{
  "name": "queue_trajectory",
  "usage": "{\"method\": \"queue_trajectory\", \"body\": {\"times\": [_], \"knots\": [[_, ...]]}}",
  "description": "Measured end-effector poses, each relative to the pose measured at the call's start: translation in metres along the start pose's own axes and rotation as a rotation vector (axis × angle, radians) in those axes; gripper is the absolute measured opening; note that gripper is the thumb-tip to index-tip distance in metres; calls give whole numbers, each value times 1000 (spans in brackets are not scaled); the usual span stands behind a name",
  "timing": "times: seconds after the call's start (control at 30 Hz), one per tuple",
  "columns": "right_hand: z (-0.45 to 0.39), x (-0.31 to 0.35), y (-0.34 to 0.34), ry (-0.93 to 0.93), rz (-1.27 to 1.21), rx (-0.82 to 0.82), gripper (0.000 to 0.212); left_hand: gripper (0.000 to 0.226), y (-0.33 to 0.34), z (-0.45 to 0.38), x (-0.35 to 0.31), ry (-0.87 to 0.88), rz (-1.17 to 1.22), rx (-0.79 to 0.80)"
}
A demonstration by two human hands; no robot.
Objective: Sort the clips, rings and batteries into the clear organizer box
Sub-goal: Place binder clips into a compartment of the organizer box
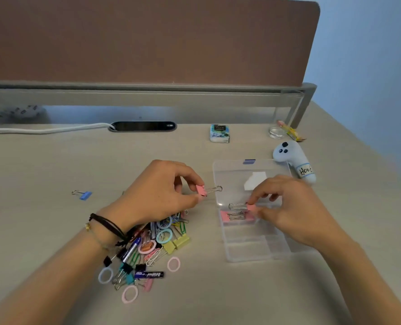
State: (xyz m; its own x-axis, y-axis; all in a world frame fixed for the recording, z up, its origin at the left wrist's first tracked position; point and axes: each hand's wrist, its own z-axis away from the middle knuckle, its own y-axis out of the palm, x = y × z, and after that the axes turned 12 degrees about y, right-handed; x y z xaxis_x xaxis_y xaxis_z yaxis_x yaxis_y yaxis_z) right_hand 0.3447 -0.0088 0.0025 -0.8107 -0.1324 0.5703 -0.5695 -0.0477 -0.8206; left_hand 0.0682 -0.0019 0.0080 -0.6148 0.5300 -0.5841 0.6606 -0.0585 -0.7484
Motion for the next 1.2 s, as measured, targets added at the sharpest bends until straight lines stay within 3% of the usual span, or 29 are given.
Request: {"method": "queue_trajectory", "body": {"times": [0.47,0.83,1.03,1.2], "knots": [[-5,-15,10,-157,92,-12,8,25,48,-5,-9,30,-53,81],[-4,-10,13,-156,104,-41,22,35,63,-8,-5,-19,50,62],[-3,-12,13,-126,105,-42,21,35,71,-7,-8,-31,74,7],[-3,-13,13,-113,107,-38,19,20,73,-6,-10,1,36,-10]]}}
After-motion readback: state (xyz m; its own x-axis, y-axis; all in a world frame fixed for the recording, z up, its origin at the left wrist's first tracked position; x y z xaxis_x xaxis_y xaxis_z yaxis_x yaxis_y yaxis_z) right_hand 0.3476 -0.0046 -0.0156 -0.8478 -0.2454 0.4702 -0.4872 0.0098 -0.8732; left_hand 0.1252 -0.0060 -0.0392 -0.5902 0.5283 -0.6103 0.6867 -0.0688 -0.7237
